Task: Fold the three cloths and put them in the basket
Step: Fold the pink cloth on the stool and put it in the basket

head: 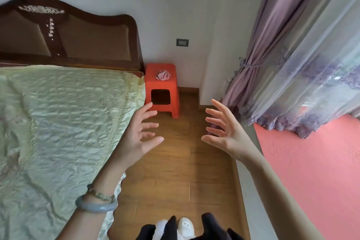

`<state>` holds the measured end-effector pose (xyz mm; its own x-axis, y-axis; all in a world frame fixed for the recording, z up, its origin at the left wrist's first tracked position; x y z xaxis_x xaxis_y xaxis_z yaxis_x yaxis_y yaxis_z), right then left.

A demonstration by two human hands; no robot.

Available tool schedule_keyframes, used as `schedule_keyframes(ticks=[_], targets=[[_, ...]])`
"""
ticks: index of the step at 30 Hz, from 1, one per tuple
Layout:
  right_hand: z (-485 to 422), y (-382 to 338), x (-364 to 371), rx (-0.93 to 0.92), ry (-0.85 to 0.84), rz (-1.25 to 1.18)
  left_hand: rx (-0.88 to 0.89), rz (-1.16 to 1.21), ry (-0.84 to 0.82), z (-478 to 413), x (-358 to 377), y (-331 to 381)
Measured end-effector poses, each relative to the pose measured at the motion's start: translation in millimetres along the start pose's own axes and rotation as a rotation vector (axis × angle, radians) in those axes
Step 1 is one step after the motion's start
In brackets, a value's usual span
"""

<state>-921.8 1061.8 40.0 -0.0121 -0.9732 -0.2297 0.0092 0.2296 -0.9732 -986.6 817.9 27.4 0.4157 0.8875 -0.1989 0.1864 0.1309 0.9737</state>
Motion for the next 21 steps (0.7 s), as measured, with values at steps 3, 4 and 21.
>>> schedule_keyframes(ticks=[3,4,21], targets=[[-53.3,6.5,-9.2,0.008,-0.048,-0.001,-0.017,0.007,0.035,-41.6,-10.6,-9.4],[-71.3,8.8,-10.6,0.011,-0.066,0.004,-0.023,0.006,0.046,-55.4,-15.2,-13.7],[-416.9,10.6,6.4,0.002,-0.053,0.035,-0.063,0.036,0.000,-362.2,-154.0,-98.8]])
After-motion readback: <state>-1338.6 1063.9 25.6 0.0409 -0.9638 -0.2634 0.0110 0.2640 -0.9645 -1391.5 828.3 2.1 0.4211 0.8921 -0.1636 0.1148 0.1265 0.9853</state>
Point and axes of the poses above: each hand's wrist, its own z-axis away from the middle knuckle, its own x-axis out of the palm, y = z × x, the point moved 2 cm from there along -z, towards the middle knuckle, and after that the axes turned 2 degrees about -y, right-handed, at the moved point
